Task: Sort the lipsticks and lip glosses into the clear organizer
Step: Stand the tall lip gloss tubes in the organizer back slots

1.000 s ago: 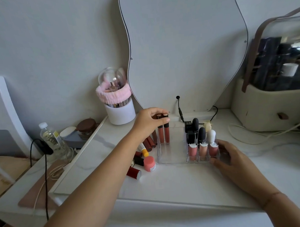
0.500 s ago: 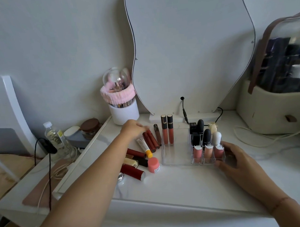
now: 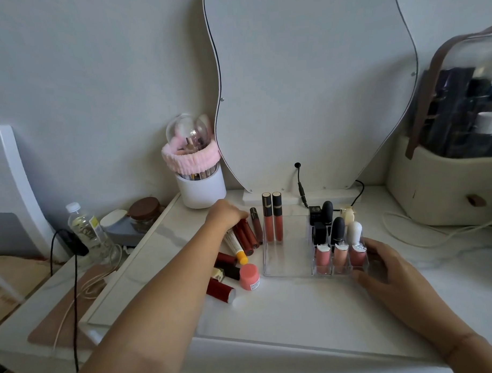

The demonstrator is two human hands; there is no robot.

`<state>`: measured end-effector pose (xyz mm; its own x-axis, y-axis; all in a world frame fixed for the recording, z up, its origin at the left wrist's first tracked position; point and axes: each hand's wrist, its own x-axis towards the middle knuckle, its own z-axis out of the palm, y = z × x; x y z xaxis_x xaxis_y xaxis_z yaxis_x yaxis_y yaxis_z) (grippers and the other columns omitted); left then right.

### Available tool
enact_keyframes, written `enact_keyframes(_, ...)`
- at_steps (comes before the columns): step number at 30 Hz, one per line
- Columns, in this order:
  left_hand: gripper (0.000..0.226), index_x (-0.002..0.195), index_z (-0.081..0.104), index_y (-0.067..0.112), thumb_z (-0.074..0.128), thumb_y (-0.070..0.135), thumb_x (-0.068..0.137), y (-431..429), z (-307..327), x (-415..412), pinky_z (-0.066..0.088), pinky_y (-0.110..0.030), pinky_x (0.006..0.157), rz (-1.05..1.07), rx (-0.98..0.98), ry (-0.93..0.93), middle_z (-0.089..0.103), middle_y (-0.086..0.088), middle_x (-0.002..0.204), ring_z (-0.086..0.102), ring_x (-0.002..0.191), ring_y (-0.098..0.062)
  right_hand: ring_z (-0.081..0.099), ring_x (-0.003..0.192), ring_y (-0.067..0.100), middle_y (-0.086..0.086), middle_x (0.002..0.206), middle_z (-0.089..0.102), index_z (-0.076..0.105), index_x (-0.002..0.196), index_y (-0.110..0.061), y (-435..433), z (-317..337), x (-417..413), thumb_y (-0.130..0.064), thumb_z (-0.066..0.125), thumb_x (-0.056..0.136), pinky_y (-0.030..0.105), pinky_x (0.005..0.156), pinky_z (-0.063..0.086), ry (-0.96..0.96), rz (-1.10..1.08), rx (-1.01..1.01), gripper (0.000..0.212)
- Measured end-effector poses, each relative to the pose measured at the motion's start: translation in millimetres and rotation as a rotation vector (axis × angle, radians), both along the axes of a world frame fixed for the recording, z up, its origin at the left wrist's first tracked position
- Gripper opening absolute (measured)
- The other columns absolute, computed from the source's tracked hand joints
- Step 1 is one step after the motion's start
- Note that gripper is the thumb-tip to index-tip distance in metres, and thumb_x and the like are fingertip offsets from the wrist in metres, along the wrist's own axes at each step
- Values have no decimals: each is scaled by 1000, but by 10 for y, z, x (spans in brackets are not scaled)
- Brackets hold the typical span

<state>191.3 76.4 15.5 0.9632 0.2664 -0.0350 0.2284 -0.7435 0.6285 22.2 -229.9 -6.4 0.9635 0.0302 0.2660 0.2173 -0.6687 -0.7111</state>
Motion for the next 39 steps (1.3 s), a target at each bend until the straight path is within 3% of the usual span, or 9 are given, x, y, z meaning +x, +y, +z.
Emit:
enact_keyframes(5, 25, 61, 49, 12, 66, 30, 65, -17, 2, 25, 31, -22, 43, 85, -33, -26, 52, -2, 57, 49, 48, -15, 56, 99, 5, -11, 112, 60, 50, 122, -32, 7, 11, 4, -21, 72, 76, 21, 80, 39, 6, 4, 8, 52)
enact_keyframes(11, 41, 67, 51, 13, 80, 42, 61, -31, 20, 69, 34, -25, 45, 38, 18, 40, 57, -2, 66, 53, 58, -13, 56, 98, 2, -15, 111, 59, 48, 121, -38, 12, 9, 4, -25, 71, 77, 19, 79, 39, 3, 5, -2, 51)
enact_keyframes(18, 29, 72, 54, 9, 71, 29, 62, -32, -9, 91, 37, -23, 47, 85, -15, 26, 55, -4, 64, 53, 54, -18, 56, 99, 2, -15, 112, 59, 48, 122, -38, 3, -4, 7, -24, 71, 77, 21, 80, 39, 12, 2, -8, 52)
enact_keyframes(24, 22, 75, 58, 7, 69, 24, 66, -4, 16, 61, 40, -25, 55, 120, -297, -57, 57, -9, 73, 53, 66, -23, 56, 101, 5, -12, 114, 60, 49, 124, -34, 4, -3, 8, -23, 72, 76, 24, 84, 41, 12, -1, -7, 54)
enact_keyframes(30, 14, 90, 71, 9, 71, 12, 76, 76, 321, -125, 45, -18, 58, 17, -627, -232, 64, -2, 68, 57, 62, -12, 56, 101, 3, -12, 114, 60, 50, 124, -32, 7, 6, -1, -21, 72, 77, 22, 82, 40, 3, 4, 5, 53)
enact_keyframes(33, 9, 88, 71, 14, 71, 15, 79, 121, 571, -312, 45, -11, 56, -76, -656, -342, 65, 4, 67, 57, 57, -1, 56, 101, 5, -10, 114, 60, 50, 123, -30, 11, 7, 3, -19, 72, 76, 22, 82, 39, 7, 5, 18, 53)
enact_keyframes(36, 15, 94, 71, 7, 69, 14, 81, 109, 907, -501, 45, -13, 63, -150, -691, -468, 63, 4, 66, 55, 60, -3, 56, 100, 5, -10, 113, 60, 51, 123, -30, 8, 5, 1, -21, 71, 77, 22, 81, 39, 3, 7, 11, 51)
enact_keyframes(39, 3, 83, 71, 15, 68, 14, 83, 40, 1277, -718, 46, -15, 63, -251, -770, -608, 65, 5, 68, 57, 62, -6, 56, 99, 5, -12, 111, 60, 51, 122, -32, 8, 7, 0, -23, 71, 77, 21, 79, 39, 0, 9, 8, 51)
